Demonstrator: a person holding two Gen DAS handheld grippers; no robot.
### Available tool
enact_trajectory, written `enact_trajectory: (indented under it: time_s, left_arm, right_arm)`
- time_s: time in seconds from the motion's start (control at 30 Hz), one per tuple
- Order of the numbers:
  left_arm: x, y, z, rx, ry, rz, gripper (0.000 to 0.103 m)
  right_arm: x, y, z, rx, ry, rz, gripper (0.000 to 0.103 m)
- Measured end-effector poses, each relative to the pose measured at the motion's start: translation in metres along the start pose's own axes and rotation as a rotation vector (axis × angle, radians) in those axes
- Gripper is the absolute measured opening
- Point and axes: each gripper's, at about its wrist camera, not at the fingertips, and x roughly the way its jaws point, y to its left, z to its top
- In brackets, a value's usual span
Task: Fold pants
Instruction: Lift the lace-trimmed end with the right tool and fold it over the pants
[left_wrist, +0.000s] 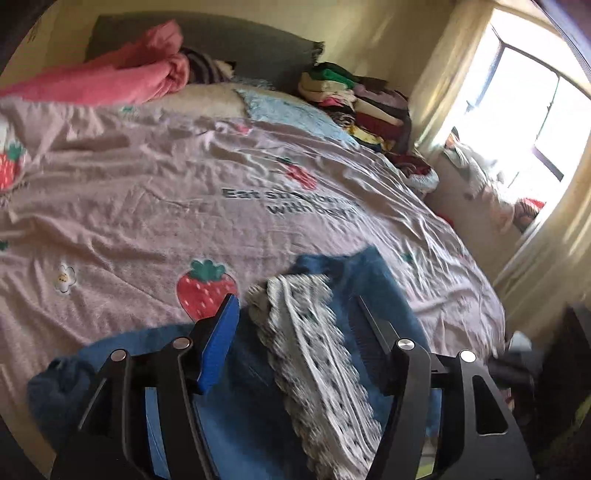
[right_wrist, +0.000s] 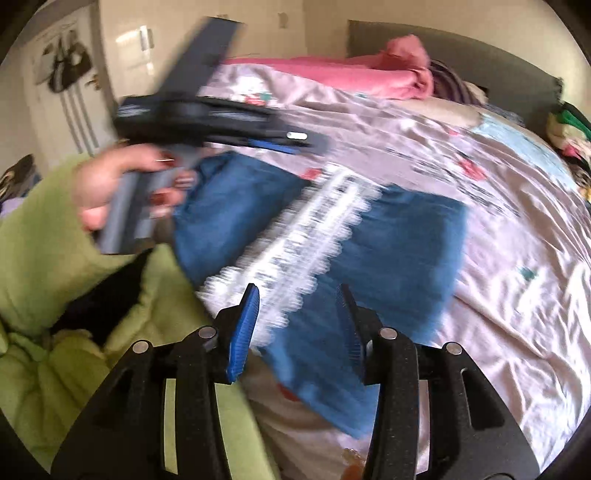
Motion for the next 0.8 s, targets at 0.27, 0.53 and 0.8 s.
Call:
enact_trajectory:
  time_s: [0.27, 0.53, 0.8]
  left_arm:
    - [-0.016, -0.043, -0.044, 0.11, 0.037, 0.02, 0.076]
    - [0.01, -0.068, -0.085, 0.204, 0.163, 0.031, 0.047]
    - [0.024, -0.058, -0.096, 0.192, 0.189, 0.037, 0.045]
  right_arm:
    - [0.019, -0.031, -0.02, 0.042, 0.072, -0.034, 0.039]
    - [0.028, -0.04, -0.043, 0.082, 0.132, -0.028, 0.04]
    - [0.034, -0.043, -0.048, 0.096, 0.139, -0.014, 0.04]
